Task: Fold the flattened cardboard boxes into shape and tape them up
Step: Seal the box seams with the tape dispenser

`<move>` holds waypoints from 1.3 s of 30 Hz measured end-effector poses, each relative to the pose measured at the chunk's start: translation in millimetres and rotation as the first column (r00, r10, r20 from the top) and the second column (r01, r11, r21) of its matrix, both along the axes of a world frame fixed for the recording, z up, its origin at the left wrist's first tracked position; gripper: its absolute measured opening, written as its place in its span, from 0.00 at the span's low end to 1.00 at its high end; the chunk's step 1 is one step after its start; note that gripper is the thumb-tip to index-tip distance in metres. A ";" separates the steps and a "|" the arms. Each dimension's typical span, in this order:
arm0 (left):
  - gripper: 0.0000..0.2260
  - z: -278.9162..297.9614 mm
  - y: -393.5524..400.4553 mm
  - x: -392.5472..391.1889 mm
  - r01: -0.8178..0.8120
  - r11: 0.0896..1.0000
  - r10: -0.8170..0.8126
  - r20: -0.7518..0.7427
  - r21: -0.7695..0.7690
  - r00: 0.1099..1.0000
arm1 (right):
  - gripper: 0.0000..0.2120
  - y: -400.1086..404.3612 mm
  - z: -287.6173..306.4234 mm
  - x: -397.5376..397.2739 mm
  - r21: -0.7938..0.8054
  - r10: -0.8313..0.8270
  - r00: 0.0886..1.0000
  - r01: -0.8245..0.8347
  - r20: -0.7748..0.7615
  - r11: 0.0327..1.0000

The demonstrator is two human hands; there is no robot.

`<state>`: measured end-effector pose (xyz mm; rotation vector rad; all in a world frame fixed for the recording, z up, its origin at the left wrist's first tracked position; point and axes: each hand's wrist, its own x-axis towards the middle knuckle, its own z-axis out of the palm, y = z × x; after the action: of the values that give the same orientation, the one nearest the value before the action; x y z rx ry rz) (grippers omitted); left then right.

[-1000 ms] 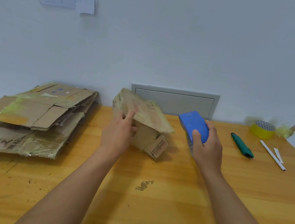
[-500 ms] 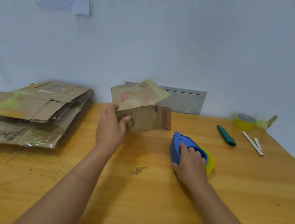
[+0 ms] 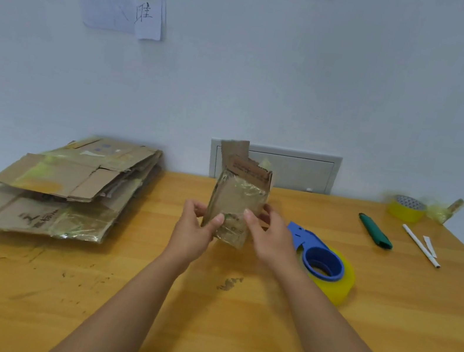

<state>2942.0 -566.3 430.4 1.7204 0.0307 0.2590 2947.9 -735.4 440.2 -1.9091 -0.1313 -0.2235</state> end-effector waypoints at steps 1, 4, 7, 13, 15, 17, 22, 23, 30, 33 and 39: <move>0.16 -1.4 5.0 1.2 0.024 0.989 -0.021 -0.021 0.143 1.000 | 0.23 0.4 -3.8 2.6 -0.041 -0.021 1.000 0.021 0.009 0.999; 0.26 -9.5 14.0 5.0 0.121 0.928 -0.092 -0.097 0.351 0.991 | 0.21 2.8 -16.2 7.2 -0.210 -0.030 0.999 0.021 -0.041 0.977; 0.18 -17.3 17.7 12.8 0.092 0.918 -0.061 -0.091 0.386 0.994 | 0.19 9.3 -28.6 8.3 -0.385 -0.058 0.995 0.023 -0.078 0.923; 0.24 -22.6 12.4 23.6 0.111 0.962 -0.112 -0.008 0.250 0.994 | 0.13 12.3 -31.0 17.4 -0.452 -0.034 0.996 -0.007 -0.084 0.892; 0.30 -23.5 11.5 24.7 0.108 0.978 -0.116 0.035 0.178 0.993 | 0.12 9.6 -26.0 23.5 -0.419 0.002 0.990 -0.060 -0.138 0.906; 0.26 -23.6 11.1 28.7 0.099 0.983 -0.109 0.059 0.152 0.992 | 0.08 4.9 -21.1 30.8 -0.398 0.027 0.983 -0.099 -0.182 0.912; 0.16 -17.2 6.7 48.0 0.076 0.975 -0.088 0.049 0.209 0.995 | 0.23 -9.5 4.0 46.0 -0.348 0.043 0.966 -0.133 -0.255 0.928; 0.16 -14.1 4.5 51.6 0.085 0.969 -0.102 0.060 0.233 0.993 | 0.27 -12.9 10.6 48.5 -0.318 0.047 0.966 -0.129 -0.254 0.939; 0.13 17.0 -23.9 78.0 0.051 0.931 -0.130 0.197 0.361 0.972 | 0.21 -44.9 33.0 63.3 -0.163 0.081 0.984 -0.108 -0.159 0.981; 0.13 33.9 -46.3 87.5 0.078 0.931 -0.171 0.236 0.356 0.957 | 0.21 -63.7 41.9 68.8 -0.047 0.092 0.992 -0.096 -0.087 0.994; 0.10 52.0 -111.7 102.0 0.188 0.915 -0.286 0.245 0.356 0.927 | 0.19 -117.5 60.0 73.2 0.071 -0.092 0.996 0.090 0.019 0.993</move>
<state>3044.0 -678.0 482.4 1.9764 -0.4647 0.3475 3021.1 -852.9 500.2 -1.8446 -0.0507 -0.3068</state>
